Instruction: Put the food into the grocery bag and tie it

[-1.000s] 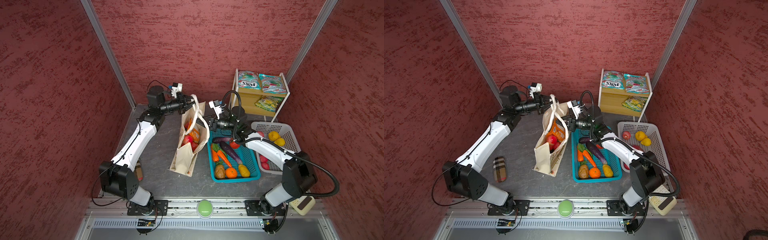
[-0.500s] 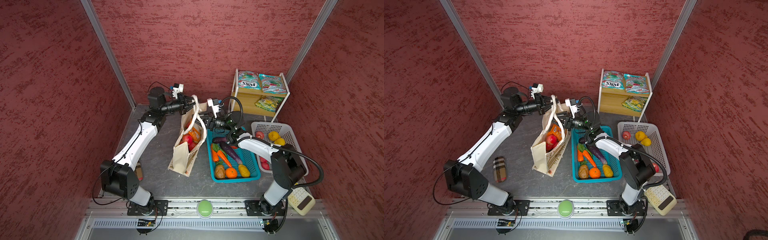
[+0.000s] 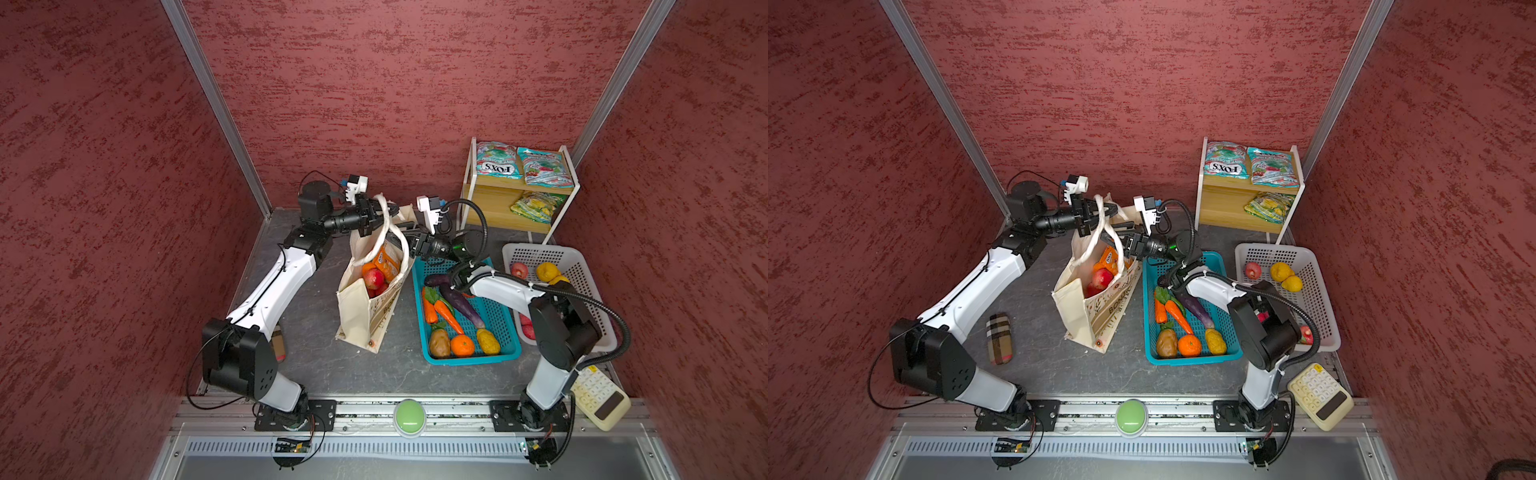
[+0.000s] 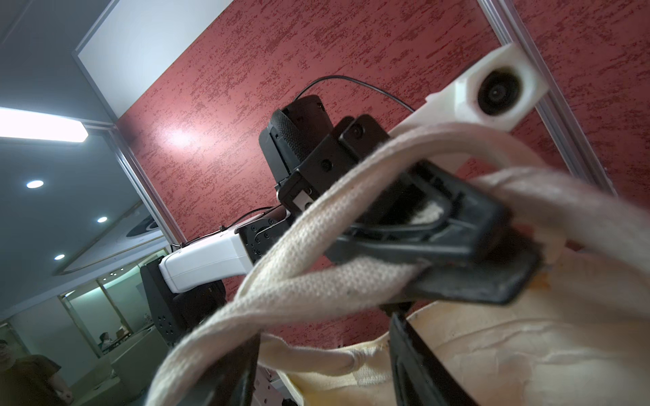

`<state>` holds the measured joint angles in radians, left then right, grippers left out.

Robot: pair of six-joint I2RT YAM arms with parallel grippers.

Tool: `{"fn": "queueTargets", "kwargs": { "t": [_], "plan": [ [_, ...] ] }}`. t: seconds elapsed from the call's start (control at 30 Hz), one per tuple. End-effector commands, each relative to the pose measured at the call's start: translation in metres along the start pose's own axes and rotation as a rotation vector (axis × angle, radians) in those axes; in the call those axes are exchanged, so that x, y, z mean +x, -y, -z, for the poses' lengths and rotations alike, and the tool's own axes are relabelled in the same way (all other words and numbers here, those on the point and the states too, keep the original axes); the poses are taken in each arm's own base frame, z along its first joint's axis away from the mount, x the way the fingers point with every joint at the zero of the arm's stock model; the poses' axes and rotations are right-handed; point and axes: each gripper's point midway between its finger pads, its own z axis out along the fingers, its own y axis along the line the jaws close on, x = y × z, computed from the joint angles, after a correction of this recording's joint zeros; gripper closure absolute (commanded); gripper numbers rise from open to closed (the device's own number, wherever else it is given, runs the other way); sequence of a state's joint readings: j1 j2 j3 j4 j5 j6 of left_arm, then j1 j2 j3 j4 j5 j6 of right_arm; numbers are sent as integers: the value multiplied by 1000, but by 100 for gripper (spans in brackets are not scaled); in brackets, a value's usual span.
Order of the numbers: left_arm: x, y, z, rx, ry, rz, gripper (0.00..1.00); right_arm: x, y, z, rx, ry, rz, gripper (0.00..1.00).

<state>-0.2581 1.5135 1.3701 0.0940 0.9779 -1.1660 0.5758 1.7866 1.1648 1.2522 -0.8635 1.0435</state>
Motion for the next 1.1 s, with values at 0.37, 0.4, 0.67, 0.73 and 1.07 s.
{"fn": "queueTargets", "kwargs": {
  "t": [0.37,0.4,0.67,0.73,1.07],
  "plan": [
    [-1,-26,8,-197,72,-108,93,-39,-60,-3,-182,132,113,34],
    [-2,-27,8,-215,77,-116,93,-39,-62,-4,-186,132,114,33],
    [-1,-34,10,-361,92,-181,94,-46,-72,-5,-204,141,123,30],
    [-1,-40,12,-410,91,-192,95,-48,-76,-6,-211,145,126,29],
    [3,-60,23,-628,78,-289,95,-53,-90,-5,-235,143,148,26]
  ]
}}
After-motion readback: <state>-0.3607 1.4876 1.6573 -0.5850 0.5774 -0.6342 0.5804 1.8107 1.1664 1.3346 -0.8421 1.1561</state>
